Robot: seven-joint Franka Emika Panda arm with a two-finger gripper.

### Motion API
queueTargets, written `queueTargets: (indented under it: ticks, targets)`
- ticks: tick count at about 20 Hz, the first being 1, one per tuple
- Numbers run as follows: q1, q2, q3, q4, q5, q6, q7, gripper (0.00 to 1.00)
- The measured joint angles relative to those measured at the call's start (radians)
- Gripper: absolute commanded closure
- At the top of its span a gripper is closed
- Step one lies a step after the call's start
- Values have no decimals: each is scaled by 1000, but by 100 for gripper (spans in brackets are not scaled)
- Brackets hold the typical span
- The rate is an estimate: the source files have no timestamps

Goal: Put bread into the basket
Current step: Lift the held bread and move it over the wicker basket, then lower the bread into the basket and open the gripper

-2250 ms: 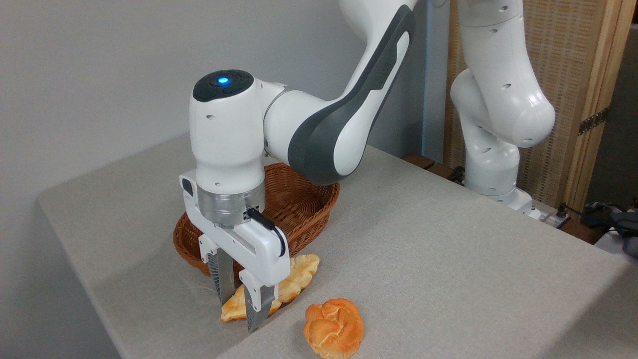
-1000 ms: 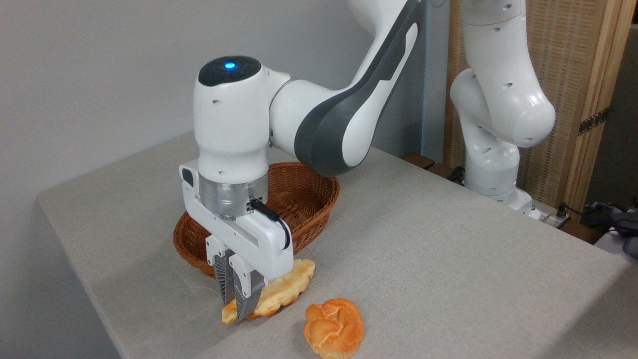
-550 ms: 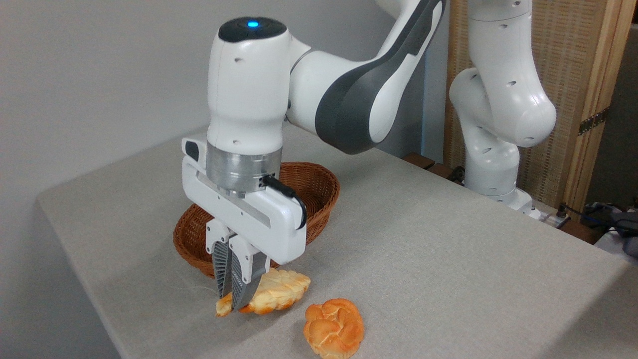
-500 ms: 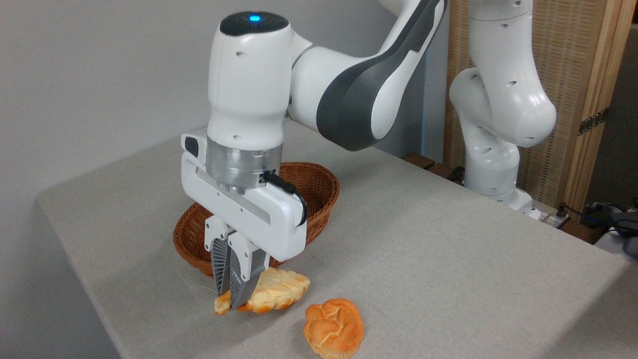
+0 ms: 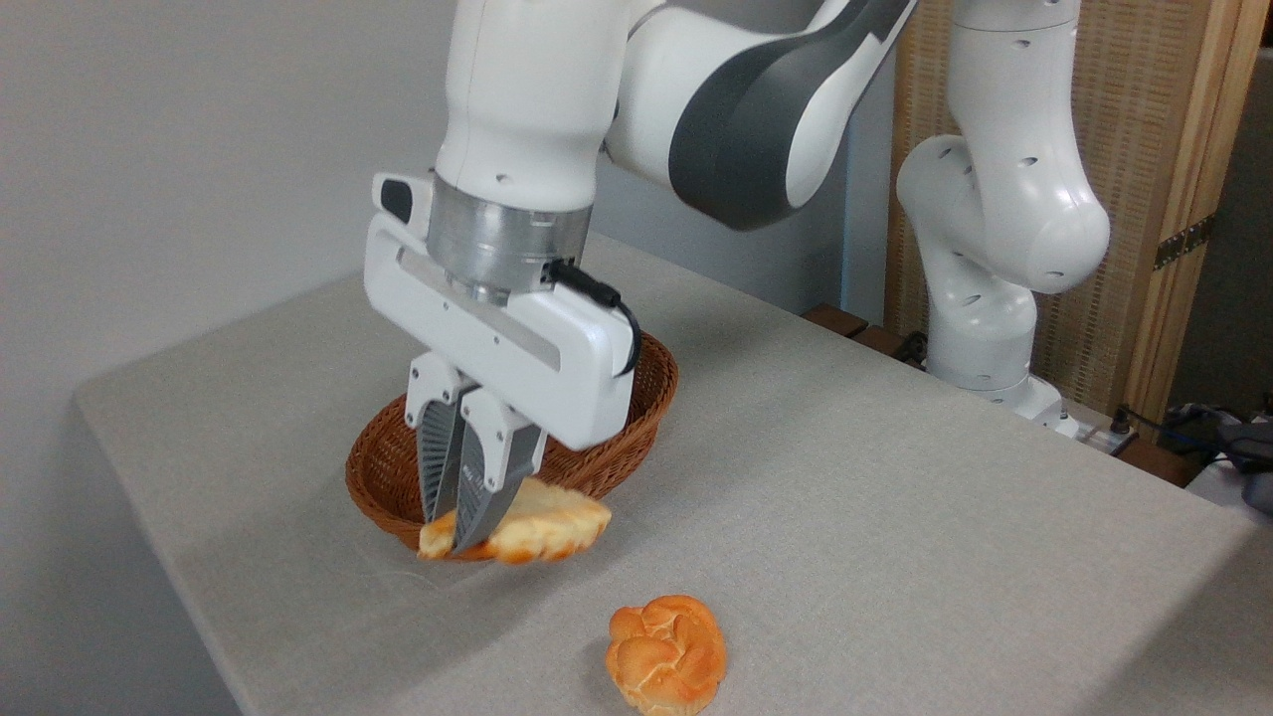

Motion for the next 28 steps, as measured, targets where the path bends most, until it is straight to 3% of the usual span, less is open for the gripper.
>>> queueTargets:
  ticks: [5, 11, 13, 15, 16, 28]
  targets:
    - [-13, -43, -50, 0, -9, -129, -3, 83]
    - [-19, -31, -153, -8, -15, -207, -92, 79]
    - [-20, -25, -181, -9, -15, -210, -142, 55]
    - [-20, -18, -198, -10, -15, -210, -185, 4]
    - [-20, -14, -201, -10, -15, -211, -204, 0]
    - [-19, -3, -200, -10, -15, -210, -215, 0]
